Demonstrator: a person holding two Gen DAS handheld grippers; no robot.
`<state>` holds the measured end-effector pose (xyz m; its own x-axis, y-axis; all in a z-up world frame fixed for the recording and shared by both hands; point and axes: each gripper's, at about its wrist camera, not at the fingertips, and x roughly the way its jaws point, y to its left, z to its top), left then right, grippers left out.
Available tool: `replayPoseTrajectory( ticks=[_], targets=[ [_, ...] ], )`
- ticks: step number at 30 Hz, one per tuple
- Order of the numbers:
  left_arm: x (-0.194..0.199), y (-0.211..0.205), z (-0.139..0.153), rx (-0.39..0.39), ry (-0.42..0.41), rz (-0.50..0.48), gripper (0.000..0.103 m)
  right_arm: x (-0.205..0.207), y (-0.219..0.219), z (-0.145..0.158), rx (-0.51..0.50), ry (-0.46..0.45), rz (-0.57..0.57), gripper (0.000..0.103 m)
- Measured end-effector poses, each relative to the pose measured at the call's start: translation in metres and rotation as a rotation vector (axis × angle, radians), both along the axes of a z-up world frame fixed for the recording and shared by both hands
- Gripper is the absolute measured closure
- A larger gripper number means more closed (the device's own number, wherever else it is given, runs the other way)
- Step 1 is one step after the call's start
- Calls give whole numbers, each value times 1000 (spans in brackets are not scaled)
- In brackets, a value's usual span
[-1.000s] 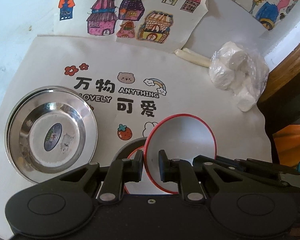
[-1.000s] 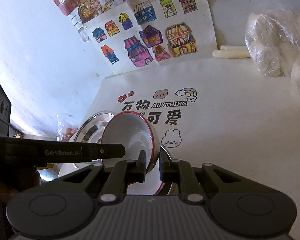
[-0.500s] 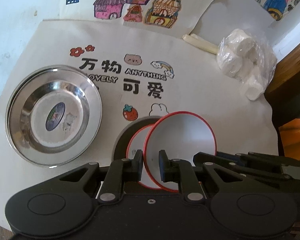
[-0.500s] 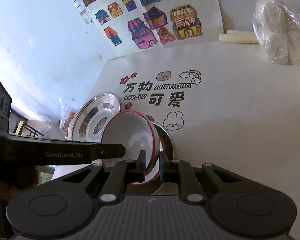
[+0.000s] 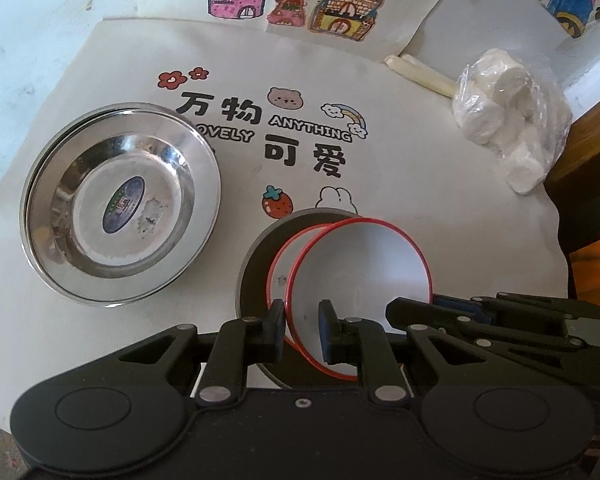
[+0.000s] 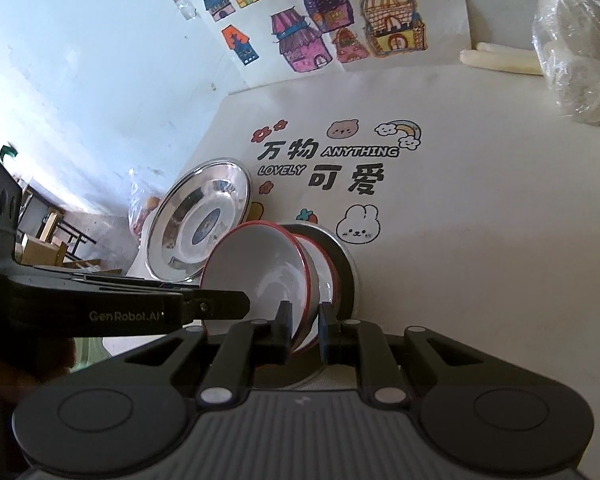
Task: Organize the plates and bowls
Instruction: 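Lower the red-rimmed white bowl into the steel bowl with both grippers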
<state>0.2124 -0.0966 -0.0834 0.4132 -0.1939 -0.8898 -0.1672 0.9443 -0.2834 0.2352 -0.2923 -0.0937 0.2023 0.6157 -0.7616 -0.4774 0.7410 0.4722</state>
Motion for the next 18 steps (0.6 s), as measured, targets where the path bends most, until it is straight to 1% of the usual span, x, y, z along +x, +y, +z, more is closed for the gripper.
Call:
replayPoseTrajectory(
  ticks=[6,18],
  targets=[
    [2,-1,-5,13,25,8,85,4,3,-3,-7,12,30,88],
    [10,-6,-3,42,38,14,84,15,4,-4,-4,16,63,87]
  ],
)
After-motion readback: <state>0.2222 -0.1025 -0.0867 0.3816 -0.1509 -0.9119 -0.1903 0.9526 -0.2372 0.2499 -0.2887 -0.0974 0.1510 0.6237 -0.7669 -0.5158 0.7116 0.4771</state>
